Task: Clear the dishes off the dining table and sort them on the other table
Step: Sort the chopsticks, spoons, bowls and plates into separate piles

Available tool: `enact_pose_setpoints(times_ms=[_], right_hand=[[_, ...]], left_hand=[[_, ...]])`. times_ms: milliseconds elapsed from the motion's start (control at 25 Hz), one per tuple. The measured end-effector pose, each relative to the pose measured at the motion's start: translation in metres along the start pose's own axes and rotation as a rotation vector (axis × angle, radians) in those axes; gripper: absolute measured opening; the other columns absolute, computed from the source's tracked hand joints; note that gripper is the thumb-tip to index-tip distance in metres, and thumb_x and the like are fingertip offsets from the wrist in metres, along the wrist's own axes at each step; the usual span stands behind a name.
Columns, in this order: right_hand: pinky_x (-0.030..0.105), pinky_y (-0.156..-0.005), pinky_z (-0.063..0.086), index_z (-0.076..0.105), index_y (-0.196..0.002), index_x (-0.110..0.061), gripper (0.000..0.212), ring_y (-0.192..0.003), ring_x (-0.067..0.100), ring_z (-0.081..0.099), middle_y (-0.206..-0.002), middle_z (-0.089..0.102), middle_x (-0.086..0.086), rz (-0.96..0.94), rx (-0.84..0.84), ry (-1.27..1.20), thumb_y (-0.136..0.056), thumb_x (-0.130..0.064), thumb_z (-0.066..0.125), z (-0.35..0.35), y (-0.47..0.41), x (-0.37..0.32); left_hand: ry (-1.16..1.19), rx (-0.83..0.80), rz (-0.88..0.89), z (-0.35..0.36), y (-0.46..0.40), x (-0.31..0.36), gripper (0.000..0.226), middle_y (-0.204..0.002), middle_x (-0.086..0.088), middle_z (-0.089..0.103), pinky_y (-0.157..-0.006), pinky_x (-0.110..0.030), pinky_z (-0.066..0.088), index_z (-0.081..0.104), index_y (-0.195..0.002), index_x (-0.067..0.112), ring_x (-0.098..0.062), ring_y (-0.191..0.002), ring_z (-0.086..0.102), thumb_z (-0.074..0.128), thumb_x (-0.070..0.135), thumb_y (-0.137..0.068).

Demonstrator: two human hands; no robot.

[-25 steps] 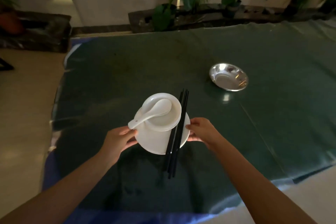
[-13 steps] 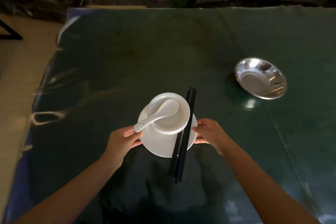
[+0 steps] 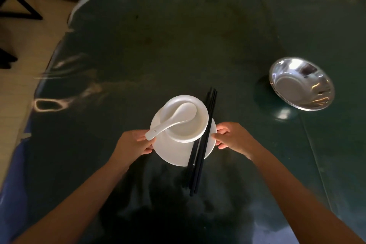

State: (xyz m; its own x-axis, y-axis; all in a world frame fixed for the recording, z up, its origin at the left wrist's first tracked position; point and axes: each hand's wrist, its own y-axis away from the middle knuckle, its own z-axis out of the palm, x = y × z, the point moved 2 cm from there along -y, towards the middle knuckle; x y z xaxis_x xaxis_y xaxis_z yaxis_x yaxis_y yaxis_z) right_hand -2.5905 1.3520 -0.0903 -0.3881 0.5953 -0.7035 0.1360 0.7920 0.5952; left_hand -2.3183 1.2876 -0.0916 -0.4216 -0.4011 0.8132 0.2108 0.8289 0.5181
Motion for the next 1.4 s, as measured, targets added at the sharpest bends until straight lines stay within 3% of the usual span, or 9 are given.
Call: enact_pose_setpoints(times_ms=[80,200,320,520,680,840,1040,1280,1400], right_hand=[[0.023,-0.070,0.057,0.066,-0.096,-0.019,0.011,-0.075,0.013,0.069,-0.083,0.071,-0.001,0.010,-0.009,0.056,-0.087,-0.022,0.060,-0.011,-0.002,-0.003],[0.021,-0.065,0.055,0.065,-0.098,-0.009,0.018,-0.072,0.016,0.064,-0.091,0.068,0.009,0.094,0.199,-0.211,-0.090,-0.022,0.056,-0.028,-0.018,-0.011],[0.021,-0.056,0.044,0.063,-0.093,-0.008,0.021,-0.061,0.014,0.052,-0.086,0.066,0.004,0.206,0.192,-0.491,-0.091,-0.026,0.053,-0.026,-0.036,-0.025],[0.019,-0.037,0.026,0.059,-0.074,-0.010,0.020,-0.047,0.012,0.037,-0.070,0.058,0.004,0.251,0.173,-0.612,-0.088,-0.024,0.059,-0.022,-0.052,-0.038],[0.018,-0.036,0.025,0.058,-0.065,-0.010,0.024,-0.043,0.010,0.036,-0.052,0.060,0.000,0.231,0.151,-0.579,-0.087,-0.019,0.061,-0.020,-0.059,-0.053],[0.014,-0.033,0.024,0.057,-0.066,-0.009,0.022,-0.036,0.007,0.036,-0.033,0.054,-0.007,0.220,0.131,-0.570,-0.086,-0.013,0.062,-0.016,-0.061,-0.054],[0.015,-0.034,0.032,0.062,-0.075,-0.007,0.011,-0.043,0.008,0.038,-0.046,0.065,-0.005,0.145,0.118,-0.581,-0.086,-0.006,0.061,-0.016,-0.062,-0.048],[0.015,-0.050,0.042,0.059,-0.080,-0.002,0.009,-0.042,0.003,0.046,-0.061,0.070,0.001,-0.033,0.182,-0.565,-0.088,-0.006,0.058,-0.058,-0.038,-0.051],[0.017,-0.059,0.044,0.058,-0.073,-0.006,0.016,-0.044,0.001,0.047,-0.066,0.069,0.000,-0.161,0.187,-0.508,-0.089,-0.007,0.056,-0.087,-0.019,-0.077]], left_hand=[[-0.107,0.029,-0.108,-0.009,-0.001,0.003,0.009,-0.068,-0.004,0.073,-0.061,-0.025,0.056,0.070,-0.076,0.016,-0.015,-0.065,0.071,0.065,0.021,-0.082],[-0.004,-0.112,-0.318,-0.016,0.010,-0.010,0.026,-0.070,-0.010,0.074,-0.059,-0.026,0.057,0.068,-0.085,0.000,-0.023,-0.068,0.072,0.060,0.025,-0.087],[0.128,-0.415,-0.422,0.012,0.037,-0.025,0.025,-0.088,-0.013,0.075,-0.068,-0.028,0.058,0.067,-0.096,0.000,-0.026,-0.087,0.071,0.053,0.021,-0.090],[0.354,-0.579,-0.507,0.054,0.050,-0.023,0.036,-0.100,-0.015,0.073,-0.073,-0.034,0.058,0.063,-0.105,0.001,-0.026,-0.096,0.069,0.036,0.025,-0.098],[0.454,-0.639,-0.507,0.074,0.058,-0.012,0.034,-0.110,-0.019,0.068,-0.074,-0.038,0.058,0.056,-0.115,0.004,-0.030,-0.101,0.067,0.034,0.022,-0.098],[0.455,-0.588,-0.451,0.082,0.062,-0.011,0.030,-0.103,-0.017,0.070,-0.071,-0.035,0.058,0.056,-0.114,0.003,-0.028,-0.097,0.068,0.035,0.014,-0.096],[0.413,-0.592,-0.387,0.081,0.065,-0.011,0.024,-0.101,-0.011,0.073,-0.072,-0.032,0.057,0.065,-0.103,0.008,-0.021,-0.098,0.068,0.044,0.015,-0.095],[0.454,-0.633,-0.330,0.091,0.070,0.007,0.028,-0.099,-0.006,0.073,-0.073,-0.029,0.056,0.060,-0.114,0.005,-0.017,-0.094,0.069,0.040,0.015,-0.097],[0.456,-0.669,-0.250,0.092,0.073,0.035,0.026,-0.098,-0.005,0.074,-0.074,-0.029,0.057,0.062,-0.112,0.006,-0.018,-0.095,0.069,0.042,0.013,-0.096]])
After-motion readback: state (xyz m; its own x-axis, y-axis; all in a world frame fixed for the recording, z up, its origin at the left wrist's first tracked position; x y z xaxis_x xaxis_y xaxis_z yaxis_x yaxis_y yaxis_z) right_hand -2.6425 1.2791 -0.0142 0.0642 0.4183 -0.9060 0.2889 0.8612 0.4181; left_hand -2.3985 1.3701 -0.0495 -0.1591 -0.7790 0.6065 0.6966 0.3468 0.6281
